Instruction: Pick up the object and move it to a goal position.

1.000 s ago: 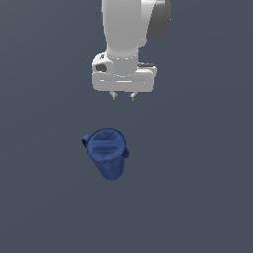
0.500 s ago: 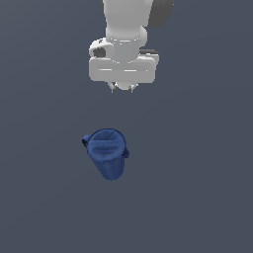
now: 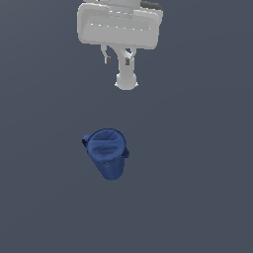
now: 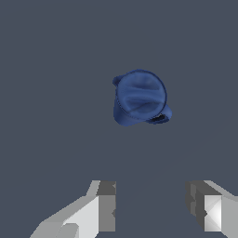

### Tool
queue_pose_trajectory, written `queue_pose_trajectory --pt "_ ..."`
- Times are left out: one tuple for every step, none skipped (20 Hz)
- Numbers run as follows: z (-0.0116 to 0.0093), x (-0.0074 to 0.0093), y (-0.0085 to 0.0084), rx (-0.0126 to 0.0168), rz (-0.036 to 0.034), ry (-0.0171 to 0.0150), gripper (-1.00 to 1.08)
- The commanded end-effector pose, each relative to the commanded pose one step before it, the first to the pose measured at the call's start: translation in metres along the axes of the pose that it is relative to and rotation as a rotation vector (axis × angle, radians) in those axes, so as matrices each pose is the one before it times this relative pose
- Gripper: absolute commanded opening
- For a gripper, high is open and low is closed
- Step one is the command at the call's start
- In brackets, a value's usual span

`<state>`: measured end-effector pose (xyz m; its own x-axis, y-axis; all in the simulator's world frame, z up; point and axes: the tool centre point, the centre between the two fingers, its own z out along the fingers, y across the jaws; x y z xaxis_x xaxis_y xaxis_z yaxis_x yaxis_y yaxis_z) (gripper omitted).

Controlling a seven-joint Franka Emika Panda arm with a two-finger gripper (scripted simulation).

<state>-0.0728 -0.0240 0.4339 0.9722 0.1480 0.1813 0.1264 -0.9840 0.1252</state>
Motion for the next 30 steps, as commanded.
queue_pose_trajectory --pt "-0.02986 0.00210 0.00852 -0.01924 -0.03985 0.05176 0.28" --pt "-0.01131 0.00081 0.00397 -0.00621 -0.01506 0.02018 0.28" --pt "-0.01097 0.00070 0.00423 -0.00569 -0.01457 0.01981 0.28" --pt "-0.01061 0.00057 0.00447 -0.00517 -0.01409 0.01943 0.28" --pt "-0.01022 0.00044 0.00471 -0.00464 -0.01361 0.01903 0.28" --pt "-0.00980 0.00030 0.00494 -0.00412 -0.01313 0.01861 0.28" --pt "-0.00936 0.00016 0.00516 -0.00358 -0.01266 0.01816 0.28" --pt "-0.00890 0.00000 0.00536 -0.00305 -0.01221 0.01772 0.28" --pt "-0.00840 -0.00016 0.00556 -0.00252 -0.01176 0.01724 0.28" --pt "-0.00789 -0.00032 0.00574 -0.00198 -0.01133 0.01675 0.28" --pt "-0.00735 -0.00049 0.00591 -0.00143 -0.01091 0.01624 0.28" --pt "-0.00680 -0.00066 0.00606 -0.00088 -0.01051 0.01573 0.28" --pt "-0.00621 -0.00083 0.00620 -0.00033 -0.01011 0.01517 0.28" --pt "-0.00563 -0.00101 0.00630 0.00022 -0.00976 0.01463 0.28" --pt "-0.00500 -0.00118 0.00640 0.00078 -0.00941 0.01405 0.28" --pt "-0.00436 -0.00136 0.00649 0.00134 -0.00907 0.01346 0.28" --pt "-0.00372 -0.00154 0.00654 0.00190 -0.00877 0.01287 0.28" --pt "-0.00304 -0.00171 0.00658 0.00247 -0.00848 0.01224 0.28" --pt "-0.00236 -0.00188 0.00660 0.00304 -0.00822 0.01162 0.28" --pt "-0.00167 -0.00204 0.00660 0.00361 -0.00799 0.01098 0.28" --pt "-0.00095 -0.00220 0.00658 0.00418 -0.00778 0.01033 0.28" --pt "-0.00024 -0.00236 0.00653 0.00476 -0.00760 0.00968 0.28" --pt "0.00049 -0.00251 0.00647 0.00533 -0.00744 0.00899 0.28" --pt "0.00123 -0.00264 0.00638 0.00590 -0.00731 0.00831 0.28" --pt "0.00197 -0.00277 0.00627 0.00649 -0.00722 0.00764 0.28" --pt "0.00272 -0.00289 0.00614 0.00706 -0.00716 0.00694 0.28" --pt "0.00347 -0.00300 0.00599 0.00764 -0.00711 0.00624 0.28" --pt "0.00422 -0.00310 0.00582 0.00820 -0.00710 0.00553 0.28" --pt "0.00497 -0.00318 0.00563 0.00878 -0.00713 0.00482 0.28" --pt "0.00573 -0.00325 0.00542 0.00936 -0.00720 0.00411 0.28"
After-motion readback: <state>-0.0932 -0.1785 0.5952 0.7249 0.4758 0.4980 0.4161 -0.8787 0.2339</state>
